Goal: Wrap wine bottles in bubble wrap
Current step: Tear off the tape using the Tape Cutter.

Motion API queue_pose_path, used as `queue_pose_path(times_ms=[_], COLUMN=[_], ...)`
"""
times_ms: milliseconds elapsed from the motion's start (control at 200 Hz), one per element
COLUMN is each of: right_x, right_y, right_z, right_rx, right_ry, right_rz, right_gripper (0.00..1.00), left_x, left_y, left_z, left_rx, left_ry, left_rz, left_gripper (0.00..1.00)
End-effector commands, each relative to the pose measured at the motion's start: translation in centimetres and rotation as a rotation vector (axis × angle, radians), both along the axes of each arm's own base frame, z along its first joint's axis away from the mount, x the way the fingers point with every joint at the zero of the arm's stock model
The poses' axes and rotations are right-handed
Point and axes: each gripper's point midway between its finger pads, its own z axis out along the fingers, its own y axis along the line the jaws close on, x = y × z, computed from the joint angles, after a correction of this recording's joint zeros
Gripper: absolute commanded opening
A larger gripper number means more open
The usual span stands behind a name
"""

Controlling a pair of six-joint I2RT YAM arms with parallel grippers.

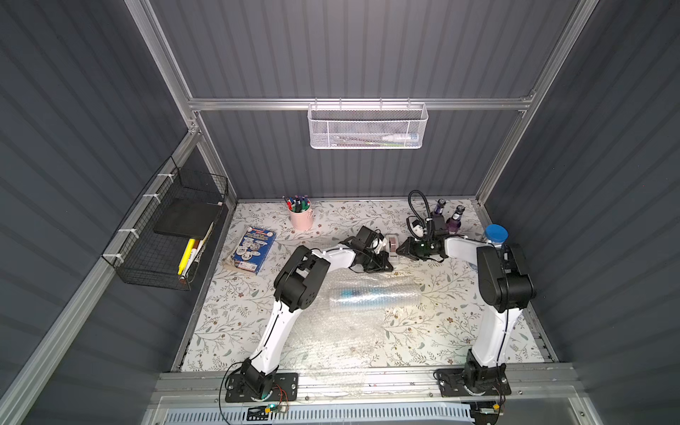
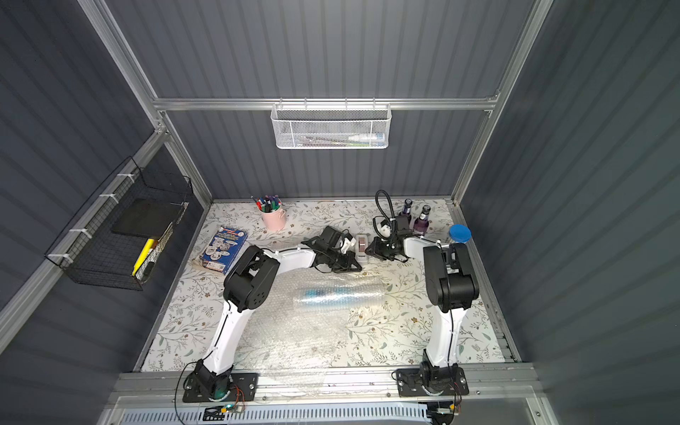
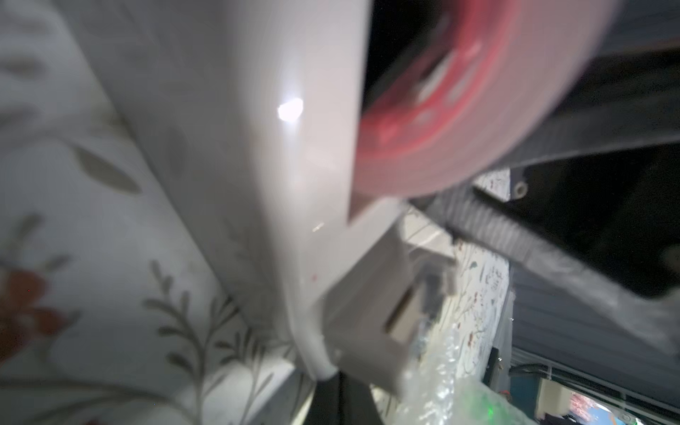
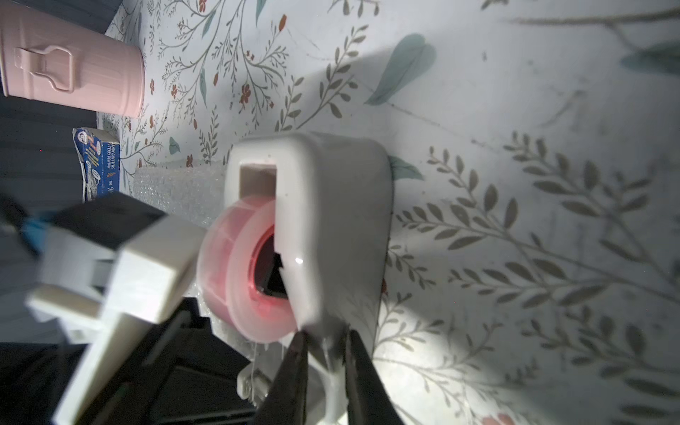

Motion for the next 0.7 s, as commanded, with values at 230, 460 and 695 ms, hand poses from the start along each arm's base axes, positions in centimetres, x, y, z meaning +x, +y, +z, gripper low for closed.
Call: queue_pose_path(times_ms=[230, 460, 695], right_x=[-0.9, -1.0, -4.5], right_y=[-0.6, -0.5, 0.3], right_z=[-2.3, 3.5, 8.5], right_rx=[-0.059, -0.089, -0.067], right_ry=[0.050, -0.117, -0.311], right_rz=[-0.020, 0.093, 0.250], right_gripper=[0.22, 0.46, 0.67], left_x=[-2.8, -0.9, -0.7], left_y=[1.4, 1.2, 4.3], left_z=[-2.4, 4.5, 9.0], left_rx=[0.098, 0.044, 0.052], left_ry=[0.083, -0.043, -0.094], left_rz=[-0.040, -0.042, -0.038], left_gripper=[0.00, 0.00, 0.00])
